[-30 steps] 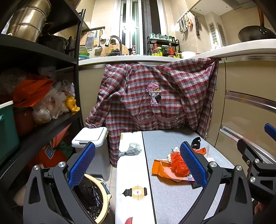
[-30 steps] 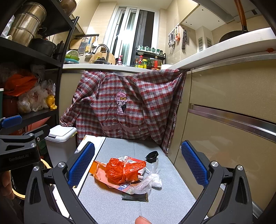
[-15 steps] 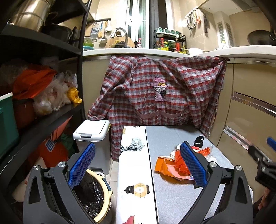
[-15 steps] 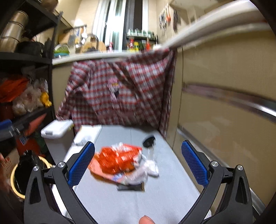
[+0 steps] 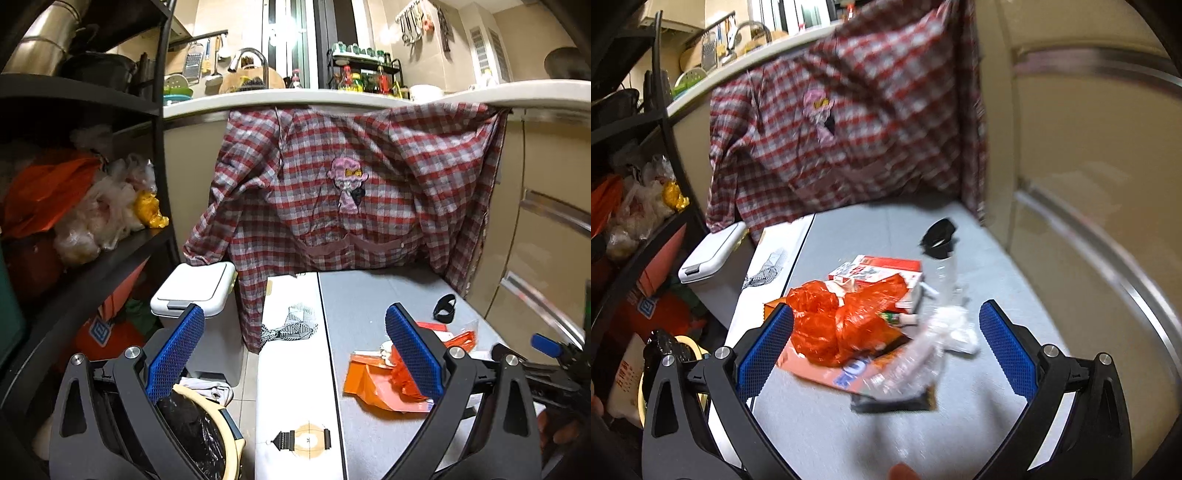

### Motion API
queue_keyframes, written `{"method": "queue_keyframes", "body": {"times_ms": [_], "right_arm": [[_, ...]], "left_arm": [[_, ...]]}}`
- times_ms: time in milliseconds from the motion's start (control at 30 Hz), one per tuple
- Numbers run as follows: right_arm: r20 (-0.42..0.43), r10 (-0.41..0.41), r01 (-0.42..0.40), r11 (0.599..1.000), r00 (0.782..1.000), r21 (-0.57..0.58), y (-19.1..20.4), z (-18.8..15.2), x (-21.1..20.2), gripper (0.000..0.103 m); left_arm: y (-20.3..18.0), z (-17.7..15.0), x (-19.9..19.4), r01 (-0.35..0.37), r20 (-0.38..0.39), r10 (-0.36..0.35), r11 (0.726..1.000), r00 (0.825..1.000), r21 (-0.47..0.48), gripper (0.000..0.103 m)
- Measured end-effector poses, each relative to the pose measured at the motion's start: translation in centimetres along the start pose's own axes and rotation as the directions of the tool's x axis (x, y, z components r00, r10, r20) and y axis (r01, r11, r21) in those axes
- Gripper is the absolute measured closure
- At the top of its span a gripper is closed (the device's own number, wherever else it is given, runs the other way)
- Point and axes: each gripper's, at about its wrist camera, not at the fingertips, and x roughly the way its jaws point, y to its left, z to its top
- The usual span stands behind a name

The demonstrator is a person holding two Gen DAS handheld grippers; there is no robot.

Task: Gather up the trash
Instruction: 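Grasp the orange plastic bag and snack packet with the right gripper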

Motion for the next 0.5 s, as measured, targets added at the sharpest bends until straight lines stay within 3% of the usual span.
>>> {"method": "queue_keyframes", "body": {"times_ms": [133,333,367,400,467,500], "right_arm": [[-0.063,0.013,-0.014,1.000,0.998,-0.012,0.9,0.2,4.2,0.005],[-0.167,0.035,-0.028,0.998,0.985,0.048,0.8,-0.3,9.3,0.022],[-0.177,0.045,-0.035,0.998,0.983,0.057,0.8,-0.4,9.7,0.035],[-0.188,0.064,-0.052,0.996,0.980,0.067,0.7,-0.5,9.9,0.055],[-0.204,0.096,-0.084,0.994,0.974,0.067,0.9,-0.6,10.1,0.078],[-0.197,0.103,-0.093,0.994,0.975,0.061,1.1,-0.5,9.8,0.081]], "left_arm": [[0.2,-1.7,2.4,-0.014,-0.047,0.014,1.000,0.999,0.015,0.008],[1.3,-3.7,5.2,-0.036,-0.117,0.037,0.999,0.992,0.008,0.008],[1.3,-3.7,5.3,-0.037,-0.120,0.037,0.999,0.992,0.009,0.008],[1.3,-3.8,5.4,-0.037,-0.120,0.038,0.999,0.992,0.011,0.008],[1.1,-3.9,5.4,-0.034,-0.119,0.036,0.999,0.992,0.016,0.008],[1.1,-3.9,5.5,-0.032,-0.119,0.034,0.999,0.992,0.018,0.008]]}}
